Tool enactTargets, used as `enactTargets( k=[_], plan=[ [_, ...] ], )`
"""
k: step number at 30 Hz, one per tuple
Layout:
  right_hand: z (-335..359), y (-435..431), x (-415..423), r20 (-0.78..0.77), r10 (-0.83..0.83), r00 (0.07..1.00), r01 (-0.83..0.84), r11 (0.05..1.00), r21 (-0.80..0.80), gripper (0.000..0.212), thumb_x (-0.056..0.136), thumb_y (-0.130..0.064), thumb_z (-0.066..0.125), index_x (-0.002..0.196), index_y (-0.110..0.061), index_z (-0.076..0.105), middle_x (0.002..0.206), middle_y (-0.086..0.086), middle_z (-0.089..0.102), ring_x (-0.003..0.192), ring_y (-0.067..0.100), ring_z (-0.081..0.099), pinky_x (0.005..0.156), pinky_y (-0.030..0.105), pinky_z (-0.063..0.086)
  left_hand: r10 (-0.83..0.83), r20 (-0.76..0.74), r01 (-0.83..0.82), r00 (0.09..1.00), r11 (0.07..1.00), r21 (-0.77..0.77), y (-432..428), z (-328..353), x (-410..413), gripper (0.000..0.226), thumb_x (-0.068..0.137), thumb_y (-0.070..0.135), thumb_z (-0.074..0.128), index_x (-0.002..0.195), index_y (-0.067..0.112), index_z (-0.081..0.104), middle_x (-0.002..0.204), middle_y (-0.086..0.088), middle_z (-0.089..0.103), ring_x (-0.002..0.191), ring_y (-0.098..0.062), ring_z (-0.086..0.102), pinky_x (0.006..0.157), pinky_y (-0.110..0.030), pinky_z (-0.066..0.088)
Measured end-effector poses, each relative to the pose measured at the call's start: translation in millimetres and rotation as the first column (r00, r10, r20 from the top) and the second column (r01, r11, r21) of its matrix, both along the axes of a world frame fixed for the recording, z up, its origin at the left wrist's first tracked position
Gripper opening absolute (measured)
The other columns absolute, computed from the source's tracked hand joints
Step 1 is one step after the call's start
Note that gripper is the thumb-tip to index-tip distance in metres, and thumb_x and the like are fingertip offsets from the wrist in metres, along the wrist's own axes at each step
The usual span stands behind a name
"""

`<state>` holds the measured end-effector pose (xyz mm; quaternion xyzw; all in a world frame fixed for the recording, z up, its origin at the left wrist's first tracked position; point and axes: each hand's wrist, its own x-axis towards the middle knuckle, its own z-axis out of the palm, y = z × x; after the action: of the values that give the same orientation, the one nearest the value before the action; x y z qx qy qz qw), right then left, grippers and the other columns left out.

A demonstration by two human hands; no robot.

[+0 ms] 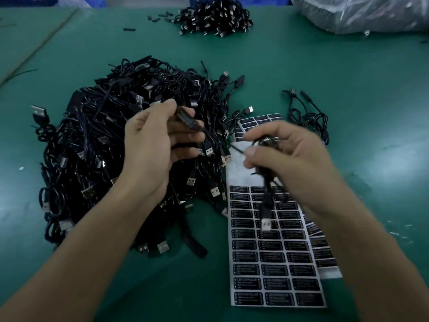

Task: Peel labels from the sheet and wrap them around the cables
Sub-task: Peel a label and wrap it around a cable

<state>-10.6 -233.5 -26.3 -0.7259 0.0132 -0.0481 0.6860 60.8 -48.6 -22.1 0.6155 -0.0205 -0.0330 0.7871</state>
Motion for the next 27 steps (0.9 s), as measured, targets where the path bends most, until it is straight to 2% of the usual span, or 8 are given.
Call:
enactTargets(
  k=[5,8,10,14,19,24,25,27],
  plan=[
    [-2,-53,24,0.02,-0.344,0.939,0.344,0.93,-0.127,0.021,0.078,-0.015,0.079,0.095,-0.023,0.069,0.086,0.009,0.071,0.076,0.019,0.065,0.074,0.033,0.054,-0.004,-0.017,0.004,1.0,1.0,0.031,2,0,1,0.026,0.103,0.019,0.049,0.086,0.011,0.067,0.069,-0.001,0.071,0.057,-0.013,0.064,0.046,-0.023,0.048],
    [-10,-87,53,0.033,-0.535,0.844,0.517,0.797,-0.313,0.032,0.083,-0.017,0.078,0.111,-0.023,0.062,0.101,0.009,0.065,0.078,0.016,0.063,0.066,0.022,0.052,-0.004,-0.008,0.004,1.0,0.997,0.08,1,0,1,0.023,0.102,0.017,0.052,0.083,0.013,0.064,0.064,0.003,0.066,0.052,-0.011,0.058,0.044,-0.021,0.045],
    [-15,-109,72,0.019,-0.59,0.807,0.538,0.721,-0.437,0.038,0.085,-0.022,0.076,0.12,-0.022,0.059,0.111,0.01,0.062,0.089,0.018,0.063,0.072,0.025,0.05,-0.003,-0.013,0.004,1.0,0.996,0.091,1,1,1,0.023,0.102,0.017,0.052,0.082,0.013,0.064,0.063,0.003,0.064,0.052,-0.01,0.057,0.044,-0.022,0.044],
    [-19,-133,97,-0.065,-0.587,0.807,0.461,0.696,-0.551,0.046,0.086,-0.024,0.076,0.126,-0.021,0.055,0.124,0.017,0.058,0.114,0.032,0.057,0.099,0.047,0.05,0.002,-0.033,0.0,0.999,0.997,0.077,3,1,2,0.023,0.102,0.016,0.051,0.083,0.014,0.065,0.062,0.004,0.062,0.051,-0.009,0.055,0.044,-0.022,0.043],
    [-20,-132,106,-0.078,-0.562,0.824,0.395,0.666,-0.633,0.063,0.088,-0.031,0.075,0.142,-0.015,0.045,0.142,0.019,0.047,0.123,0.034,0.052,0.104,0.04,0.044,0.028,-0.049,-0.026,0.998,0.998,0.052,3,-1,4,0.024,0.104,0.016,0.049,0.084,0.015,0.062,0.059,0.005,0.057,0.049,-0.008,0.05,0.042,-0.021,0.039],
    [-11,-93,96,0.147,-0.538,0.83,0.396,0.383,-0.835,0.047,0.093,-0.036,0.062,0.133,-0.01,0.058,0.132,0.02,0.059,0.125,0.039,0.05,0.104,0.043,0.041,0.031,-0.053,-0.029,0.998,0.999,0.041,3,-5,6,0.023,0.104,0.014,0.048,0.086,0.014,0.061,0.059,0.006,0.053,0.048,-0.007,0.045,0.041,-0.02,0.034],
    [-8,-79,94,0.172,-0.493,0.853,0.398,0.4,-0.826,0.038,0.093,-0.034,0.061,0.124,-0.011,0.065,0.125,0.016,0.065,0.119,0.036,0.056,0.1,0.039,0.045,0.032,-0.052,-0.03,0.998,0.999,0.043,3,-6,7,0.022,0.104,0.014,0.048,0.086,0.014,0.061,0.059,0.006,0.051,0.048,-0.007,0.044,0.041,-0.02,0.033],
    [-5,-48,89,0.127,-0.367,0.921,0.326,0.551,-0.768,0.029,0.094,-0.031,0.06,0.104,-0.007,0.073,0.103,0.01,0.075,0.101,0.032,0.067,0.084,0.025,0.051,0.037,-0.048,-0.034,0.998,0.998,0.051,1,-7,7,0.019,0.103,0.013,0.05,0.086,0.016,0.059,0.06,0.007,0.048,0.049,-0.006,0.041,0.042,-0.02,0.033]
  ],
)
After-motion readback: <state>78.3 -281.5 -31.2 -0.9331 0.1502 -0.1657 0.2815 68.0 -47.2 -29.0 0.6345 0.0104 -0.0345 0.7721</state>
